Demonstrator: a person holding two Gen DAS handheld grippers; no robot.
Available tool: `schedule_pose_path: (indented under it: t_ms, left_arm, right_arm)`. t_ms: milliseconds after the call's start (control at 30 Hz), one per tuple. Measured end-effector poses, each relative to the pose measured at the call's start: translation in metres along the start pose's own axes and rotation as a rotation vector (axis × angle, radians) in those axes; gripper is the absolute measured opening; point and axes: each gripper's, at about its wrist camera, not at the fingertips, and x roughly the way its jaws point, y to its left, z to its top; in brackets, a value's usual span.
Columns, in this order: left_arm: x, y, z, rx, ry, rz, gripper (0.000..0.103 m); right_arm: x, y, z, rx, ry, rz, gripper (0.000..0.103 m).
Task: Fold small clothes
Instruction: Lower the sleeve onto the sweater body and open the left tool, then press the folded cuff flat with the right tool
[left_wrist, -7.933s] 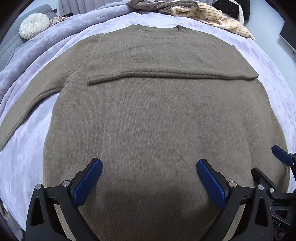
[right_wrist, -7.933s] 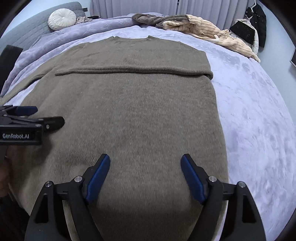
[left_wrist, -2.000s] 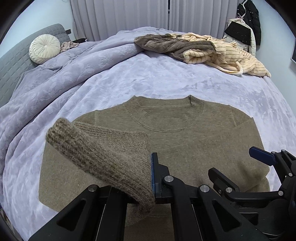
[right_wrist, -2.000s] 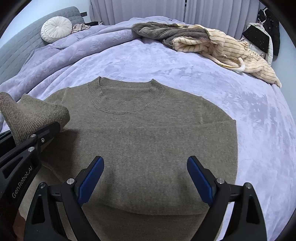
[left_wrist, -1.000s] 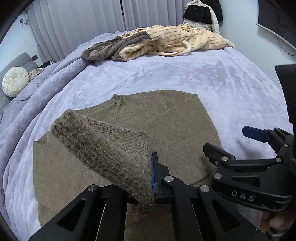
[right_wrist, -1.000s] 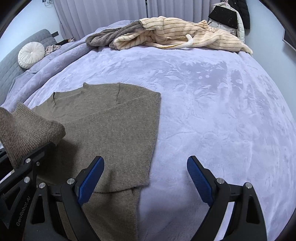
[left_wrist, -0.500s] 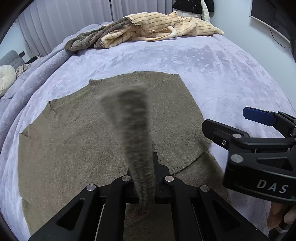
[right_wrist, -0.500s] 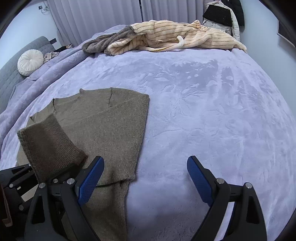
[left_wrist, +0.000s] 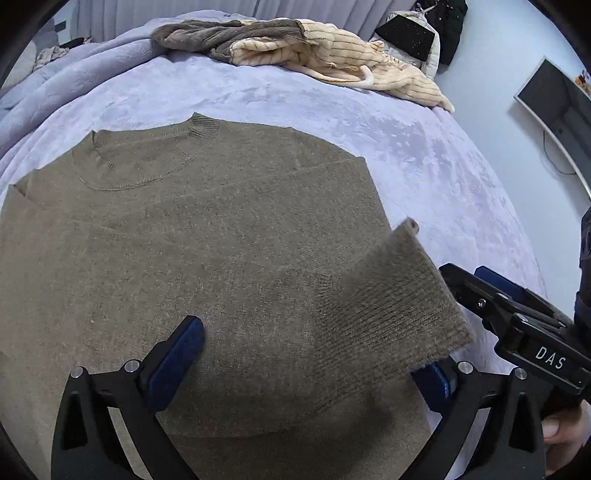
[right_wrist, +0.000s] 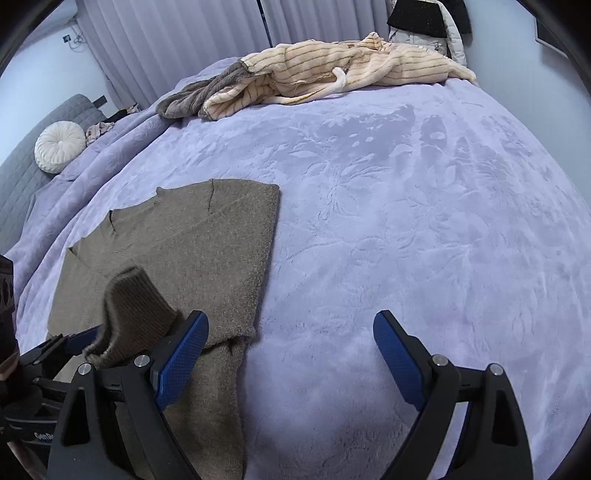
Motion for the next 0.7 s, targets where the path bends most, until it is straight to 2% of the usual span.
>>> schedule_pose_path:
  t_ms: [67,200,333,500,600,667,700]
  left_arm:
    - [-0.004,0.006,-0.002,-0.013,-0.002,-0.009,0.103]
    - [-0.012,0.019,-0.006,-0.026,-0.003,-0.046,0.103]
    - [-0.030,0.021,-0.017,0.032,-0.010,-0.073,0.103]
    - [-0.050,0.036,-0.027,0.059,-0.060,-0.017,0.103]
    - [-0.047,0.051,-0.024,0.019,-0.062,0.027,0.103]
    - [-0.040,0.060,-0.023,-0.003,-0.044,0.047,0.103]
    - [-0.035,0.064,-0.023,-0.011,-0.033,0.063,0.103]
  right_arm:
    - [-0.005,0.001,-0.001,0.005,-0.005,0.029,0.093]
    - [0.001,0.009,-0.008,0.031,0.048,0.164,0.092]
    - [0.003,0.009,-0.015,0.086,0.058,0.226,0.092]
    - [-0.006,0.001,-0.014,0.180,0.061,0.355,0.092]
    - [0.005,0.010,-0.015,0.202,0.126,0.438,0.092]
    - [0.015,0.020,-0.017,0.183,0.162,0.423,0.090]
    - [0.021,0.027,-0.019,0.171,0.180,0.403,0.081]
